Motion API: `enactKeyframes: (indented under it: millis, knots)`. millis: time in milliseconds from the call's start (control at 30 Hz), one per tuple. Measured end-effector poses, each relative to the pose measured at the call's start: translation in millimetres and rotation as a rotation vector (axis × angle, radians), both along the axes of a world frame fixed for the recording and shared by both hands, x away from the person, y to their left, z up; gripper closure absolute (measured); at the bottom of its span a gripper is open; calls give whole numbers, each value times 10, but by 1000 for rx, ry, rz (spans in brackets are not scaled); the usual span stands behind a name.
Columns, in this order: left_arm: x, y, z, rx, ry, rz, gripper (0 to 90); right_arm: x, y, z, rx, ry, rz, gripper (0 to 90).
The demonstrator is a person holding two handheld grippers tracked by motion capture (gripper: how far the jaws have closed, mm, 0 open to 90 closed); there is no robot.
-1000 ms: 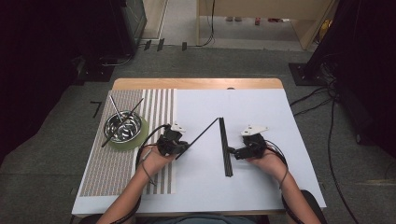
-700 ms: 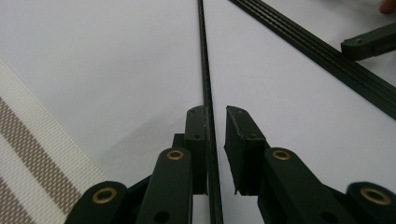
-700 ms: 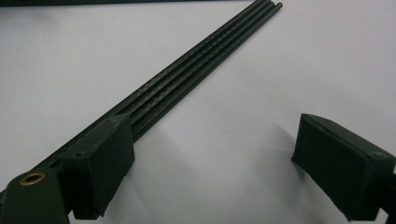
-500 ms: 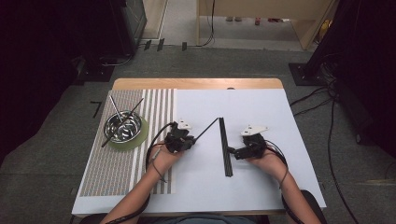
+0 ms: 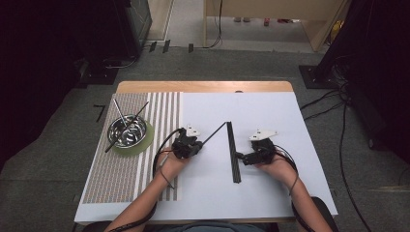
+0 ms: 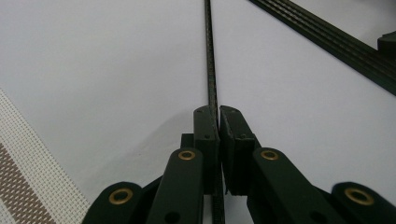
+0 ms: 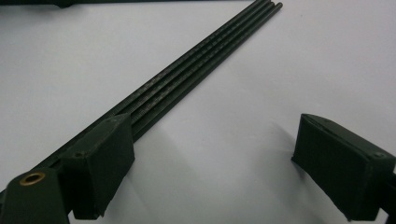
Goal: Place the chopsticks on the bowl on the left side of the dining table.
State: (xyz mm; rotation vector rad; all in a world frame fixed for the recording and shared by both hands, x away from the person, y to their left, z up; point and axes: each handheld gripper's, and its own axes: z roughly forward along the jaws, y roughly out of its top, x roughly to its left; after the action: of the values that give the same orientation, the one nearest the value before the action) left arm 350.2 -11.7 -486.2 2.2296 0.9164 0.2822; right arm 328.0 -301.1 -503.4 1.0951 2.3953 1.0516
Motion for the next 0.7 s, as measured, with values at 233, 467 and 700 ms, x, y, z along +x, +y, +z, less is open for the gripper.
enactKeyframes:
  millis: [233,467,700]
  knots:
    - [27,41,45,-27,29,9,873,-1,0,1,0,2,-2,119]
    - [52,138,145,-78,43,29,874,1,0,0,0,0,1,119]
    - [47,205,205,-73,46,24,874,-1,0,0,0,1,-2,119]
